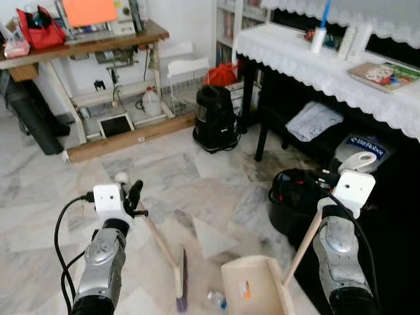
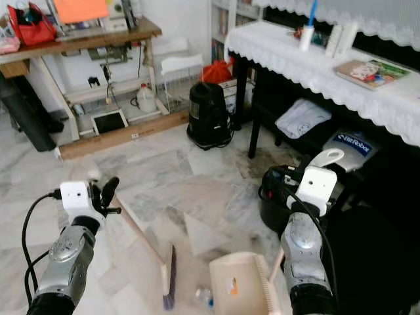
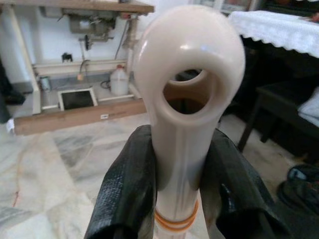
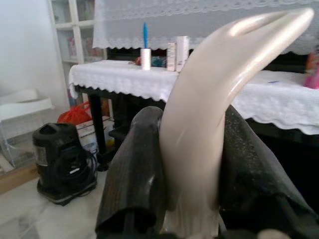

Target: Sweep floor

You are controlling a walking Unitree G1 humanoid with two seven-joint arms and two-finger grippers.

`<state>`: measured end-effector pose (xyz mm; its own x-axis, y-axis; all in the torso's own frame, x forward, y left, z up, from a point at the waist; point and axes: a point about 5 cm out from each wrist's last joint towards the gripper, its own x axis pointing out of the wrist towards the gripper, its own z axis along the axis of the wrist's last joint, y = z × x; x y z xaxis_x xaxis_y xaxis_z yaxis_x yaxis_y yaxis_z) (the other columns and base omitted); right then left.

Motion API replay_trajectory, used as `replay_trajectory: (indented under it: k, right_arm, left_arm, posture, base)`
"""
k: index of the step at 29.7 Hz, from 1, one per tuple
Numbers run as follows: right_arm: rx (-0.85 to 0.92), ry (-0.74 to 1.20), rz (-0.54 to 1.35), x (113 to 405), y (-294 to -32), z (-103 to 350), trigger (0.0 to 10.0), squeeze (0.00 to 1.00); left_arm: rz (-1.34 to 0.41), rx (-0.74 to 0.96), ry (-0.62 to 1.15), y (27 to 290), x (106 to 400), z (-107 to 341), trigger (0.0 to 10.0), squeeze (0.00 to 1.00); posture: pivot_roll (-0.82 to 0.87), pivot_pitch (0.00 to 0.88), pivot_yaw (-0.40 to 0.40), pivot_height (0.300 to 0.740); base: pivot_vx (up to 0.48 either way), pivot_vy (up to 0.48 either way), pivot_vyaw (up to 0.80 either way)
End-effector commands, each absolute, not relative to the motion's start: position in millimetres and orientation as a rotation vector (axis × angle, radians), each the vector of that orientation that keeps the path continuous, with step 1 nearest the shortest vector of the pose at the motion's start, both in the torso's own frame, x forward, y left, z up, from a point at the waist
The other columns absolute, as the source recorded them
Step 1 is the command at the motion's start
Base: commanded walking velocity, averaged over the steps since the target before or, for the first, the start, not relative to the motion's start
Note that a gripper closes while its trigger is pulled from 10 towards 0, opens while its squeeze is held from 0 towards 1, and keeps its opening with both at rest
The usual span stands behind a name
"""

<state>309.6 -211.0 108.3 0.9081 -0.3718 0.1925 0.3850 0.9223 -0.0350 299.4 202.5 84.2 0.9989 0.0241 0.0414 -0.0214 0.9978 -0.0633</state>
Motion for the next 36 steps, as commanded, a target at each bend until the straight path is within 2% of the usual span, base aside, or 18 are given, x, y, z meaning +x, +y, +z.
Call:
replay_trajectory:
  k: [1, 4, 22, 36]
  right_arm:
    - [-0.051, -0.231, -0.376, 313, -205, 118, 10.0, 0.00]
    - [-0.051, -0.229, -0.378, 312, -205, 118, 10.0, 0.00]
    - [-0.098, -0.158, -0.393, 297, -212, 95, 10.0, 0.00]
    - [-0.169, -0.073, -0.369, 285, -206, 67, 10.0, 0.00]
  left_arm:
    - [0.031, -0.044, -0.096, 207, 303, 97, 10.0, 0.00]
    - [0.029, -0.047, -0.096, 206, 303, 97, 10.0, 0.00]
    - [-0.022, -0.053, -0.070, 201, 303, 94, 10.0, 0.00]
    - [-0.054, -0.049, -0.036, 202, 299, 91, 10.0, 0.00]
  posture:
    - [-0.09, 0.000, 0.014, 0.740]
    - [-0.09, 0.000, 0.015, 0.740]
    - [-0.09, 0.000, 0.024, 0.740]
    - [-0.08, 0.000, 0.039, 0.740]
  base:
    - [0.401, 0.000, 0.00]
    - [0.393, 0.000, 0.00]
    - [0.000, 0.000, 0.00]
    - [0.000, 0.000, 0.00]
